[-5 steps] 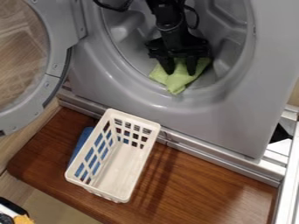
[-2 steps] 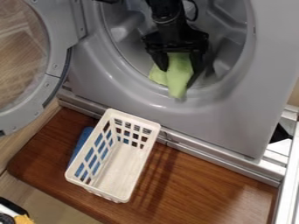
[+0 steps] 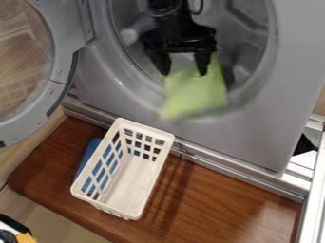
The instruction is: Put the green cloth inside the washing machine
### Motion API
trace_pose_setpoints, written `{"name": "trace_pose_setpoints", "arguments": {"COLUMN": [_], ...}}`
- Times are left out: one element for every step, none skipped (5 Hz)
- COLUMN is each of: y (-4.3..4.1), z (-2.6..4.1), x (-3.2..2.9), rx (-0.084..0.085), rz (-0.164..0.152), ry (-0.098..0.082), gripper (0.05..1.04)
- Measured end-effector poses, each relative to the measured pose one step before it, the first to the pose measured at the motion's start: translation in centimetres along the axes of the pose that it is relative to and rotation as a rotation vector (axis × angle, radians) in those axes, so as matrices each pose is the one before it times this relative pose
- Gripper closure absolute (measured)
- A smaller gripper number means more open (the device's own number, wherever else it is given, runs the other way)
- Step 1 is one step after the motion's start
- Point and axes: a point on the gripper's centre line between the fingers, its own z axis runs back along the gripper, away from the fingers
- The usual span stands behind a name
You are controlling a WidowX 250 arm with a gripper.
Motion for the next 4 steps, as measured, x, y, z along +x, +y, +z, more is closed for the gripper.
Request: {"name": "trace_pose_setpoints", "arguments": {"y": [0.899, 0.687, 0.851, 0.805], "z": [1.196, 1.493, 1.019, 0.619], "x": [-1.983, -1.831, -2.22, -1.536], "rx": [0.0015, 0.0048, -0.0213, -0.022], "rz": [0.0157, 0.0123, 0.0253, 0.0125], "ry": [0.0052, -0.0129, 0.009, 0.0086], "gripper": [0.083, 0.083, 0.083, 0.083]}}
